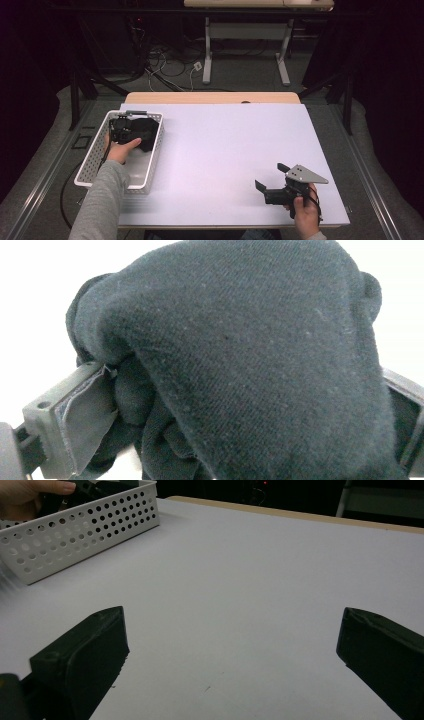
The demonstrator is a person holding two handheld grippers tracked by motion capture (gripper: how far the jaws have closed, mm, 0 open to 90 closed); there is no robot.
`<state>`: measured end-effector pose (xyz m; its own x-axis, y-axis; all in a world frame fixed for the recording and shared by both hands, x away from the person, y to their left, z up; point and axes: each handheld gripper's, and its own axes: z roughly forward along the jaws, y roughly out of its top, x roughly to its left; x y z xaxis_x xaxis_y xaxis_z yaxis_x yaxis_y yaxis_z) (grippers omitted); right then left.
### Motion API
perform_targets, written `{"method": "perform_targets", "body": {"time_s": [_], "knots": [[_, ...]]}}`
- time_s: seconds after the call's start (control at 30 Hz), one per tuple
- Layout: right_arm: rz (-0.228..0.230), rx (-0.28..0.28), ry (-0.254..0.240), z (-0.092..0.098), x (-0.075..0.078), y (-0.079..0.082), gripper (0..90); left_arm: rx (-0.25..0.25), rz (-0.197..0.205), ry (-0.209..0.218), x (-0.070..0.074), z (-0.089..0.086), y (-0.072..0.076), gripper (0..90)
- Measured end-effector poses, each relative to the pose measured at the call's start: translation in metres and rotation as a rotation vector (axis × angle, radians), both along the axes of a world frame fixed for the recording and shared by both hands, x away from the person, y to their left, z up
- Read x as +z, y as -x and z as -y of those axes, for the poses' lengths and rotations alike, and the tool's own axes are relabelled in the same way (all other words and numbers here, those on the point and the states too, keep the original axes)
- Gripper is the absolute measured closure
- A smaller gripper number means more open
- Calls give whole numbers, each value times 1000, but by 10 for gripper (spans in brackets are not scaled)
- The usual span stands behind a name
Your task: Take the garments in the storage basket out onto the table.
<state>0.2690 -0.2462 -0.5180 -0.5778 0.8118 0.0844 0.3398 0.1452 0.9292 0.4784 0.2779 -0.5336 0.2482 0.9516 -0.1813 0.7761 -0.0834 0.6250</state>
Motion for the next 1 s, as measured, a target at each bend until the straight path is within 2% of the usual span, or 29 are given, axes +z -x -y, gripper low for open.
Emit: {"method": "perform_targets", "body": {"time_s": [0.2,0.33,0.57,0.87,1.0], "knots": [[-3,-1,0,0,0,0,1,-8,-12,-16,-2,0,0,73],[-5,0,-1,0,-1,-1,2,-6,-10,-9,-3,-1,1,95],[-8,-1,3,0,-1,-1,3,-5,-32,-17,-4,-1,1,193],[-14,1,2,0,-1,-1,7,-3,-36,-45,-2,1,3,340],[-14,1,3,0,-1,-1,7,4,-38,-47,-1,1,3,375]]}}
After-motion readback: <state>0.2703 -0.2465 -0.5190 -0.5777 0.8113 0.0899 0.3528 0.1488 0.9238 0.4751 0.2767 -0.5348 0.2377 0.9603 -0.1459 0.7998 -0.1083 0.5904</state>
